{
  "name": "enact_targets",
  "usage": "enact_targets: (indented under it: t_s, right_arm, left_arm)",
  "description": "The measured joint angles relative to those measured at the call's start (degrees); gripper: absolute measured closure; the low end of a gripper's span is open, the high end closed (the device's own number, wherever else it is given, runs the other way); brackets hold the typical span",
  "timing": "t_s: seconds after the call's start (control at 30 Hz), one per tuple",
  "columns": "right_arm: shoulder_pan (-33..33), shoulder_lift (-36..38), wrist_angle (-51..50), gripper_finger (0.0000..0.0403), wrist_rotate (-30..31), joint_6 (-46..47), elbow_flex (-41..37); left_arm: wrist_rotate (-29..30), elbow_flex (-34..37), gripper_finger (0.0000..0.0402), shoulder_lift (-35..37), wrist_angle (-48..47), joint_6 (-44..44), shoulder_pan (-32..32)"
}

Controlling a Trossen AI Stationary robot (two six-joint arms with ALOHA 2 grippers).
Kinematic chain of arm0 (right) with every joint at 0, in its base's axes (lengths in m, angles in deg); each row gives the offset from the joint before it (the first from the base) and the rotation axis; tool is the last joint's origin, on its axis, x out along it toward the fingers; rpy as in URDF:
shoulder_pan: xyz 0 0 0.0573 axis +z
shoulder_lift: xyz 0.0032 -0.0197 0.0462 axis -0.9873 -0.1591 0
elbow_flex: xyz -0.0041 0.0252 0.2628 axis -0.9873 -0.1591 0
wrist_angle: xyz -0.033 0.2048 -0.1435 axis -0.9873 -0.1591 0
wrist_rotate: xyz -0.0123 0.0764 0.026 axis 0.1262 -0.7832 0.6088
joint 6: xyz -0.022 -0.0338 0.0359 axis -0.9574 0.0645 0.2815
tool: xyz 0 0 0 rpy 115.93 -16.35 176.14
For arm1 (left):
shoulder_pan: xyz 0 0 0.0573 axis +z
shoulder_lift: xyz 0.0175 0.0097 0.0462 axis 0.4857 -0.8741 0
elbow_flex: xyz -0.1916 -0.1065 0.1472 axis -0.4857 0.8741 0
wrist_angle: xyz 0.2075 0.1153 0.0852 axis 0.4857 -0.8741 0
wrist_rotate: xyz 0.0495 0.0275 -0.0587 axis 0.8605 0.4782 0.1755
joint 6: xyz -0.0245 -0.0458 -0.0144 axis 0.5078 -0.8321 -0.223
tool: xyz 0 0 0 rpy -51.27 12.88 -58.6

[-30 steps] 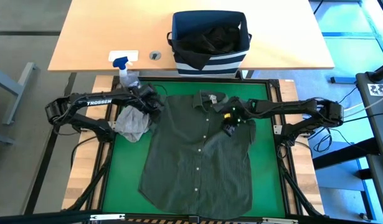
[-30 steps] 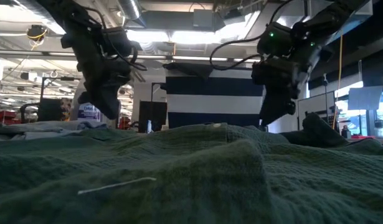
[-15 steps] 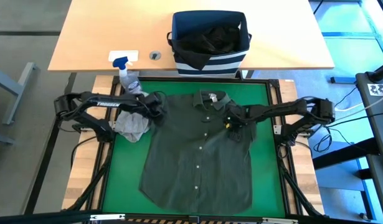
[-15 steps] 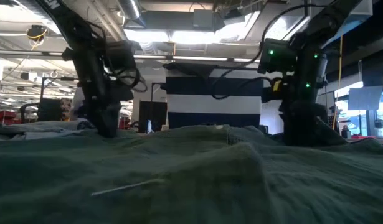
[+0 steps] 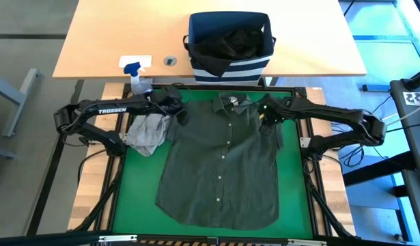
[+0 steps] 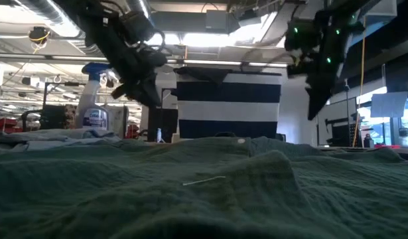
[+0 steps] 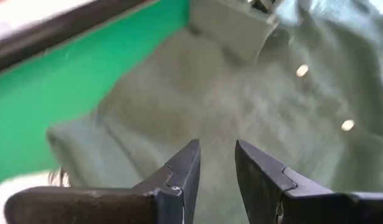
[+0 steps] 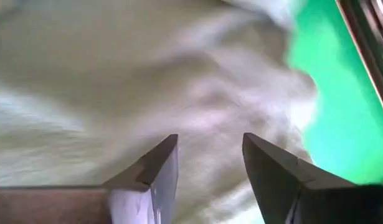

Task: Fold Laundry from Bin
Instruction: Fold the green shirt

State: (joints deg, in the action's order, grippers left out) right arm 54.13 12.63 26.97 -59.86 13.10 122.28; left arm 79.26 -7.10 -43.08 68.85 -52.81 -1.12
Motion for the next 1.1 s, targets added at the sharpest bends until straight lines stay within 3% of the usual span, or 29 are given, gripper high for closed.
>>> enact_targets:
  t_s: [0.27, 0.53, 0.73, 0.93, 1.03, 1.1]
  right_arm:
    - [-11.48, -5.6, 4.53, 0.0226, -4.86, 4.19, -5.51]
    - [-13.01, -11.55, 6.83, 0.0226, -5.05, -4.22, -7.47]
    - [-13.01, -14.57, 5.39, 0.0226, -0.09, -6.19, -7.4]
    - [-10.87, -11.6, -7.42, 0.0226, -3.61, -1.63, 0.4]
    - [-7.77, -7.67, -12.42, 0.0226, -9.6, -0.31, 4.24]
    - [-4.77, -4.02, -10.43, 0.0226, -15.15, 3.45, 5.71]
  left_arm:
    - [-0.28, 2.34, 0.0305, -4.58, 1.21, 2.53, 0.02]
    - [3.96, 3.92, 0.0305, -10.76, -1.04, 8.4, 1.1]
    - [10.02, 3.91, 0.0305, -11.89, -3.28, 8.55, 3.36]
    - [3.86, 0.62, 0.0305, -6.87, -3.46, 8.58, 3.71]
    - [1.08, -1.46, 0.0305, -3.92, -2.65, 9.69, 2.67]
    - [-1.34, -2.41, 0.0305, -1.97, -2.46, 10.74, 1.58]
